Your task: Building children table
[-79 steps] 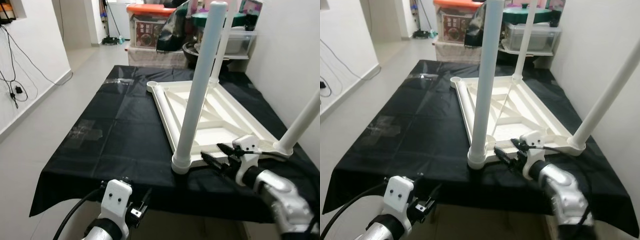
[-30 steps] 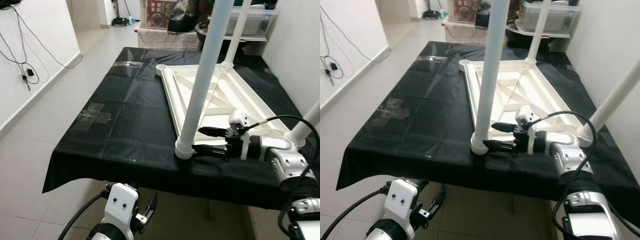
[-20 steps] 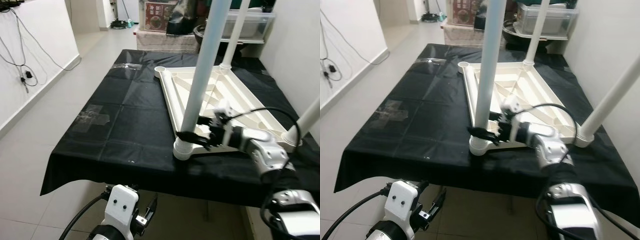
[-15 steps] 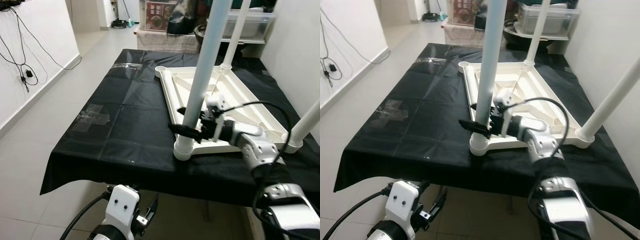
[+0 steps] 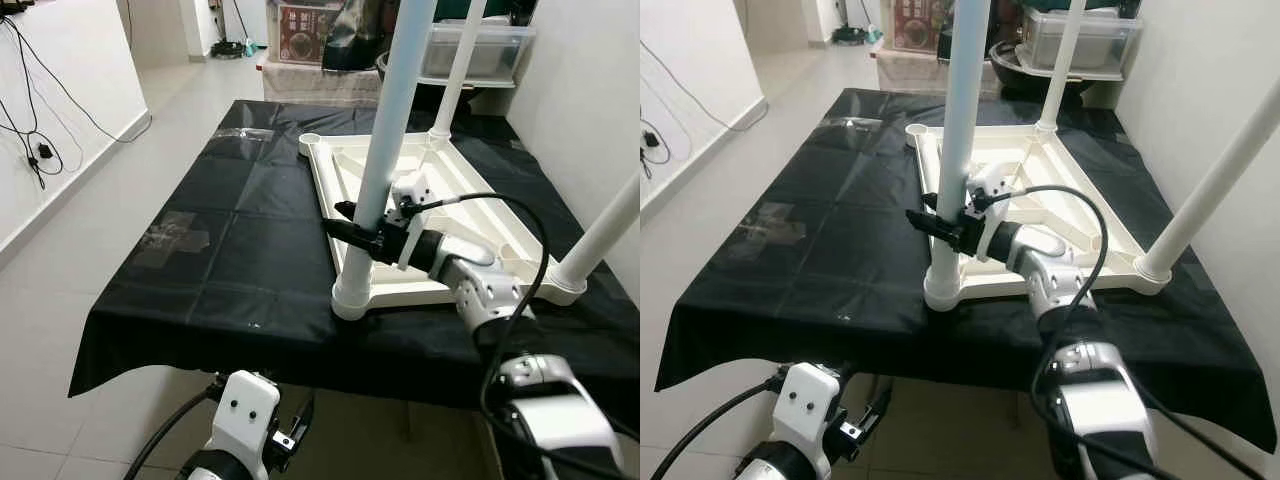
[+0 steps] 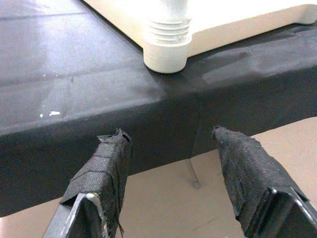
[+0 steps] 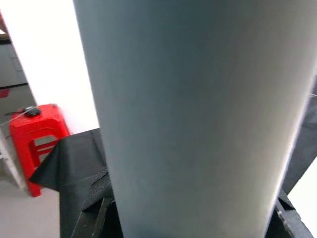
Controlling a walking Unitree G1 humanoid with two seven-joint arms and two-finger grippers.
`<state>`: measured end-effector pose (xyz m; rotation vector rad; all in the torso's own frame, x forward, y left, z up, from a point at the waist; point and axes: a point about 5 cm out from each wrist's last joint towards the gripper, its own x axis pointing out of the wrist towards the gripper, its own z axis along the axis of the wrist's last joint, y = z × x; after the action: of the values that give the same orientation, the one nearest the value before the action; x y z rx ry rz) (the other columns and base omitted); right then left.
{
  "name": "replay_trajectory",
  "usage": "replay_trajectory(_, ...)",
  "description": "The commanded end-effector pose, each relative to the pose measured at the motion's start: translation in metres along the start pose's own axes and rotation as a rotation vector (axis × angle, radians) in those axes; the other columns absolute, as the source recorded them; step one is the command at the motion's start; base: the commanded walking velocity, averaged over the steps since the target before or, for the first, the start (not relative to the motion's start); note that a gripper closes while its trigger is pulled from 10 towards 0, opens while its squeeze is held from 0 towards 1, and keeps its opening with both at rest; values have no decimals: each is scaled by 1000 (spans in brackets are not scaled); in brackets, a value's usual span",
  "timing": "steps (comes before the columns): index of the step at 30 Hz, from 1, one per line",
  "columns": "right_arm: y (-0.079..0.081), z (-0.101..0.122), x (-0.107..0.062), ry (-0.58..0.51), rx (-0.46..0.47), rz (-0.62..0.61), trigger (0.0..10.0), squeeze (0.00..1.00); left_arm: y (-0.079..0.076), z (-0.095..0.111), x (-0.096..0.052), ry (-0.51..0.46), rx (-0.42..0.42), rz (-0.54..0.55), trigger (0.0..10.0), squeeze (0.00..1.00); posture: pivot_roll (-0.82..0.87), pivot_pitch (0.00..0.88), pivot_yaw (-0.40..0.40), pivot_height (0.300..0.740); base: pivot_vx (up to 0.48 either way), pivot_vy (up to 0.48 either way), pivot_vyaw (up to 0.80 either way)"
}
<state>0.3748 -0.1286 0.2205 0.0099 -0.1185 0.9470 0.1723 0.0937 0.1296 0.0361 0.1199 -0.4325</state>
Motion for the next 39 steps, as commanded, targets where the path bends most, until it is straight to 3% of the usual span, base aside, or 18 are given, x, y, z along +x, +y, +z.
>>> replay_trajectory(1,-1,-3,-2,-16,34,-36,0,0,0,-5,0,17,8,0,10000,0,152,59,-74,740,0,0,0)
replay_trajectory(3,-20,-14,-17,21,19,-600,0,0,2,-6,2,15,12,1,10000,0,128,34,-58,740,0,0,0)
replay_trajectory(4,-20,-14,-17,21,19,-600,0,0,2,-6,2,15,12,1,10000,0,128,34,-58,740,0,0,0)
replay_trajectory(5,-25,-18,-29,39,-4,-841,0,0,3,-6,3,14,14,1,10000,0,126,32,-56,740,0,0,0)
replay_trajectory(8,-25,-18,-29,39,-4,-841,0,0,3,-6,3,14,14,1,10000,0,126,32,-56,740,0,0,0)
replay_trajectory(9,-19,-23,-42,42,-27,-1056,0,0,4,-7,5,14,15,0,10000,0,128,20,-57,740,0,0,0)
replay_trajectory(10,-19,-23,-42,42,-27,-1056,0,0,4,-7,5,14,15,0,10000,0,128,20,-57,740,0,0,0)
replay_trajectory(12,16,-33,-48,36,50,-1293,0,0,6,-10,8,18,19,-8,10000,0,138,9,-50,740,0,0,0)
replay_trajectory(19,52,-41,-29,58,162,-1352,0,0,8,-12,12,22,27,-13,10000,0,137,2,-44,740,0,0,0)
replay_trajectory(20,56,-43,-25,63,173,-1345,1020,0,9,-13,12,22,29,-14,10000,0,137,2,-44,740,0,0,0)
replay_trajectory(21,56,-42,-19,60,154,-1299,10000,0,9,-13,13,21,30,-13,10000,0,136,4,-43,740,0,0,0)
replay_trajectory(23,56,-41,-16,16,155,-1229,10000,0,10,-13,13,20,31,-13,10000,0,134,6,-42,740,0,0,0)
replay_trajectory(24,56,-38,-13,-17,137,-1162,10000,1000,11,-13,14,19,31,-13,10000,0,133,7,-40,740,0,0,0)
replay_trajectory(27,54,-38,-14,-36,138,-1123,10000,1000,11,-13,14,19,31,-12,10000,0,132,6,-41,740,0,0,0)
replay_trajectory(28,48,-37,-18,-45,108,-1096,10000,0,11,-13,15,19,31,-12,10000,0,131,12,-43,740,0,0,0)
replay_trajectory(33,20,-31,-21,-76,133,-652,10000,0,12,-14,17,17,28,-15,10000,0,127,12,-37,740,0,0,0)
replay_trajectory(35,17,-30,-22,-72,123,-594,10000,0,12,-14,18,17,28,-15,10000,0,127,12,-37,740,0,0,0)
replay_trajectory(39,11,-35,-24,57,126,-257,10000,0,13,-14,19,14,25,-16,10000,0,127,11,-36,740,0,0,0)
